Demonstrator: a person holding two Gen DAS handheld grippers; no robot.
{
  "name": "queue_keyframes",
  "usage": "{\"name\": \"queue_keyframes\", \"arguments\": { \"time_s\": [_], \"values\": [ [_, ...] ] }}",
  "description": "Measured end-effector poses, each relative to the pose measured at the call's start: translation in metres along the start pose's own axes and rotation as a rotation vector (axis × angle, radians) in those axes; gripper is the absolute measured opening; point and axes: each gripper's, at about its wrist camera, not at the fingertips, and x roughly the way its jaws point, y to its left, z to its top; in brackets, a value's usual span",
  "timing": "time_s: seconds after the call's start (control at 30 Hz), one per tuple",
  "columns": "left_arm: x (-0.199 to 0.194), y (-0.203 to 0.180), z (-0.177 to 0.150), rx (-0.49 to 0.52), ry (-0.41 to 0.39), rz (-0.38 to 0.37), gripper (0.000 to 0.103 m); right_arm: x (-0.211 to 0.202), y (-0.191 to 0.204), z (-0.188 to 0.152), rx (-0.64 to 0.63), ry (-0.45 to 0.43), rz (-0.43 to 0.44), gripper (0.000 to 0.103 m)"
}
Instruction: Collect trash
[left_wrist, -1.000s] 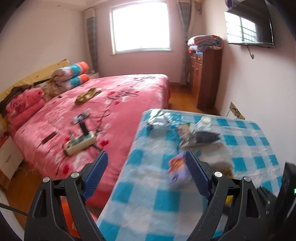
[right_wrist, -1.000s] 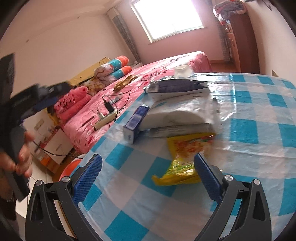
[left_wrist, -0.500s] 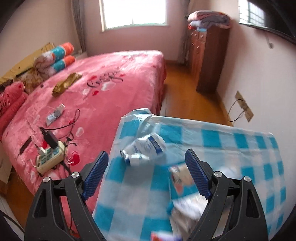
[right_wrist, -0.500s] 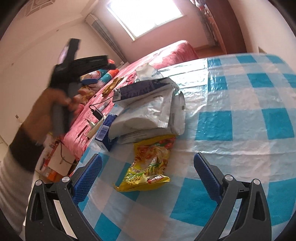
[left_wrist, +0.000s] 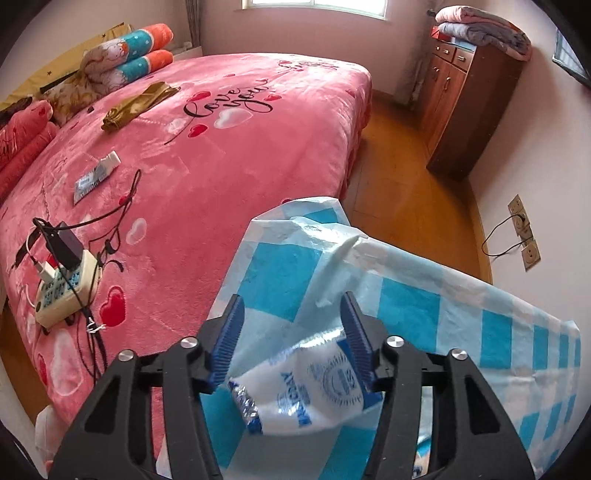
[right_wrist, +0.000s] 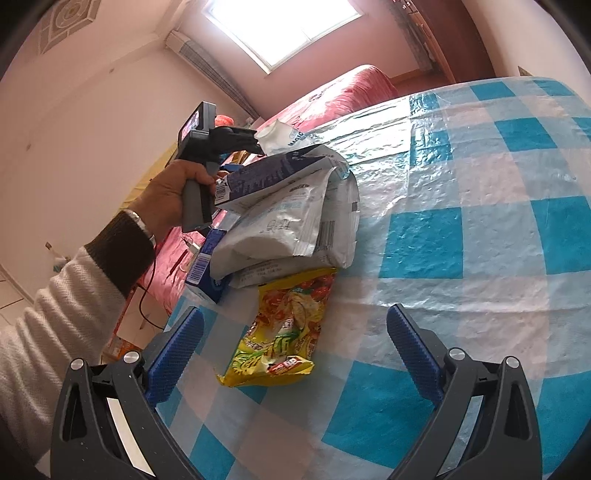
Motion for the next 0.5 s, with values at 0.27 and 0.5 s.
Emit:
{"name": "queue_keyframes", "arguments": {
  "time_s": [0.27,0.5],
  "values": [
    [0.004,-0.016,-0.017,0.062,0.066,0.012,0.034,-0.005,-0.008,0.001,0.018,-0.010,-0.008,0.098],
    [-0.035,-0.043,-0.058,0.171,0.076,-0.057,0.027,-0.016,-0.017,0.004,0.040,-0.056,-0.043,0.098]
  ]
}}
